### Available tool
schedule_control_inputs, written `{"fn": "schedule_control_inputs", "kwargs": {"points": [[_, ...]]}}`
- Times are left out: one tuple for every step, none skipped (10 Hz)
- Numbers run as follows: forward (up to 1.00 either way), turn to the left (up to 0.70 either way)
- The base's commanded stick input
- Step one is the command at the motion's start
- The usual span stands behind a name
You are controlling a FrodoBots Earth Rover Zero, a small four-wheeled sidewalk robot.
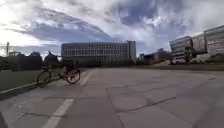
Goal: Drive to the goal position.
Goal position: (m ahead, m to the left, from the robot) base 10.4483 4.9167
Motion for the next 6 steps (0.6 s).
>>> {"fn": "schedule_control_inputs", "kwargs": {"points": [[0.7,0.0],[0.7,0.0],[0.7,0.0],[0.7,0.0],[0.7,0.0],[0.7,0.0]]}}
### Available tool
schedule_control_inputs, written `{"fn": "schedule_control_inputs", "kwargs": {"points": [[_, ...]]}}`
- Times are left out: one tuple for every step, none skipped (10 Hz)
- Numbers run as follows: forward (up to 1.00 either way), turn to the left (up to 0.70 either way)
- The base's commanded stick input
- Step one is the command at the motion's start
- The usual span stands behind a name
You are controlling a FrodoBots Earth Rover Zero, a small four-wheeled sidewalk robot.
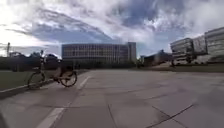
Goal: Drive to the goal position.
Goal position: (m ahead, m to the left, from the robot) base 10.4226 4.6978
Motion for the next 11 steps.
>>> {"fn": "schedule_control_inputs", "kwargs": {"points": [[0.7,0.08],[0.7,0.32],[0.7,0.35],[0.7,0.35],[0.7,0.35],[0.7,0.0],[0.7,0.0],[0.7,0.0],[0.7,0.0],[0.7,0.0],[0.7,0.0]]}}
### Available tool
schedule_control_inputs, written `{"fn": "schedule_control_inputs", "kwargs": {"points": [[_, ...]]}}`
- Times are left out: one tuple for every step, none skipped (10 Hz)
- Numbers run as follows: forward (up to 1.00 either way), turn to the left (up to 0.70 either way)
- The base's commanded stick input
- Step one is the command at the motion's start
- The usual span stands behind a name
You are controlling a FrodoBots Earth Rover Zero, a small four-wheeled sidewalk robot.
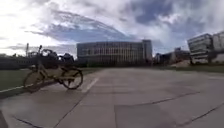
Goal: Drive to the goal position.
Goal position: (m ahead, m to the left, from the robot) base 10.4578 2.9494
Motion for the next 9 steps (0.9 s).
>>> {"fn": "schedule_control_inputs", "kwargs": {"points": [[0.7,0.0],[0.7,0.0],[0.7,0.0],[0.7,0.0],[0.7,0.0],[0.7,0.0],[0.7,0.0],[0.7,0.0],[0.7,0.0]]}}
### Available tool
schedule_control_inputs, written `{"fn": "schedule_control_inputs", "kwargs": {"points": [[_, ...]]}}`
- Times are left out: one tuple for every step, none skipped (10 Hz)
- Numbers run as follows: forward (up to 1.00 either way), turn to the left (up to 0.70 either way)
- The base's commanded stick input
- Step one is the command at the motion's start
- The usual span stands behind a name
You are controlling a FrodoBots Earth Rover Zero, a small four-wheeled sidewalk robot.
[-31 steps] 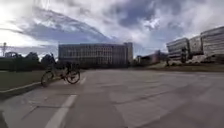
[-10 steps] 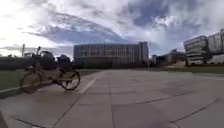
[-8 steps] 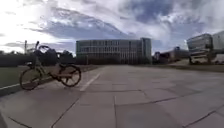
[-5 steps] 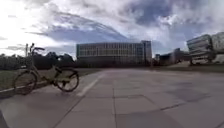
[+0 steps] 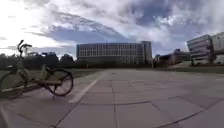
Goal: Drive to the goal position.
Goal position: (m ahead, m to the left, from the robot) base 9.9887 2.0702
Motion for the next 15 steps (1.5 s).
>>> {"fn": "schedule_control_inputs", "kwargs": {"points": [[0.7,0.0],[0.7,0.0],[0.7,0.0],[0.7,0.0],[0.7,0.05],[0.7,0.35],[0.7,0.35],[0.7,0.35],[0.7,0.35],[0.7,0.32],[0.7,0.0],[0.7,0.0],[0.7,0.0],[0.7,0.0],[0.7,0.0]]}}
